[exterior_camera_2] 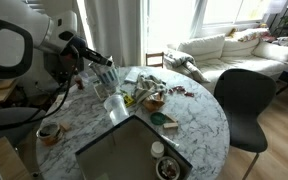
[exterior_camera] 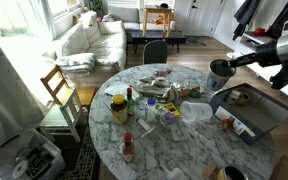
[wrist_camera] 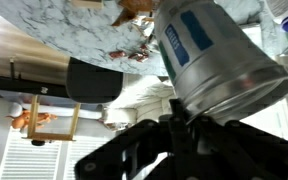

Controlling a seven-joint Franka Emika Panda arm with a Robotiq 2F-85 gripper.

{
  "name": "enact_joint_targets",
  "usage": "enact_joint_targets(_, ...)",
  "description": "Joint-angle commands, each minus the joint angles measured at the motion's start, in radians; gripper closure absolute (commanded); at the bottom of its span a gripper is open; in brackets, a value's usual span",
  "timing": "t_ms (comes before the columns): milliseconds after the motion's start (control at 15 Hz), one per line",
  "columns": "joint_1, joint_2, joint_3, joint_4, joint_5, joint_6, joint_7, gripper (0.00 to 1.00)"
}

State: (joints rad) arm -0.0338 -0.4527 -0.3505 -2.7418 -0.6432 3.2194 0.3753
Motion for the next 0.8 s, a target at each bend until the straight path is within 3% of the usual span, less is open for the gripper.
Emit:
enact_joint_targets(0,-0.001,-0.115,-0.105,-0.052,-0.015,-0.142,-0.001,0.98)
enact_joint_targets(133,0.051,-0.09,-0.205,-0.004,-0.027,-0.233,0.008,0.98)
enact_joint_targets(267,0.056,-0.073,-0.27,-0.005,-0.021,-0.249,0.002,0.98)
enact_joint_targets(333,0.021,-0.075,-0.204,-0.006,-0.007,-0.218,-0.002,0.98)
enact_joint_targets(400,0.022,-0.073,-0.221,-0.006,-0.007,-0.221,-0.007,0.93)
enact_joint_targets(733,0.021,-0.074,-0.204,-0.005,-0.007,-0.22,-0.006,0.93)
